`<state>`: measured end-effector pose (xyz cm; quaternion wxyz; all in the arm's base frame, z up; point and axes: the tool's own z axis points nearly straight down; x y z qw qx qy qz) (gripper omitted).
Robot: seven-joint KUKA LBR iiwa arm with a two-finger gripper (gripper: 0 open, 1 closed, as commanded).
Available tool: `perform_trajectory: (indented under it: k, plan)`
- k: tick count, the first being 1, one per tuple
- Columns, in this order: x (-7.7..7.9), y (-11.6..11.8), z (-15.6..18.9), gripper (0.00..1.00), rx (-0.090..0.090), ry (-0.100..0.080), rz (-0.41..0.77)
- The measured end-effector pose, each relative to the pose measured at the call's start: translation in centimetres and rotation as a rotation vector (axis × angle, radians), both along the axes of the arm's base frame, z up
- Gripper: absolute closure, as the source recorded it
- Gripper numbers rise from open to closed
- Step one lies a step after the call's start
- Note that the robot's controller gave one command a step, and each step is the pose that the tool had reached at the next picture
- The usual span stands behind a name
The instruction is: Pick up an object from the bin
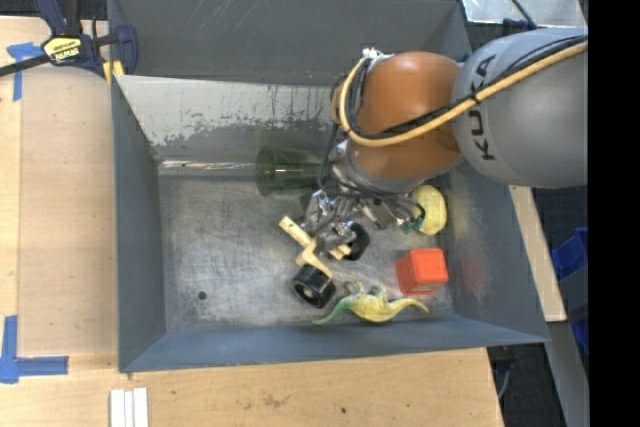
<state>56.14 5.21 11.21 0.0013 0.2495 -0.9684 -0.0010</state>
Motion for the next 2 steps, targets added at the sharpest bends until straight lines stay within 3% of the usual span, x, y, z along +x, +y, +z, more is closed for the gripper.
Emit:
perform_trajectory:
  k: [1, 2]
  plan:
    - [0.54, 0.20, 4.21, 0.00, 0.000, -0.006, -0.041]
    - [0.54, 0.21, 4.21, 0.00, 0.000, -0.006, -0.042]
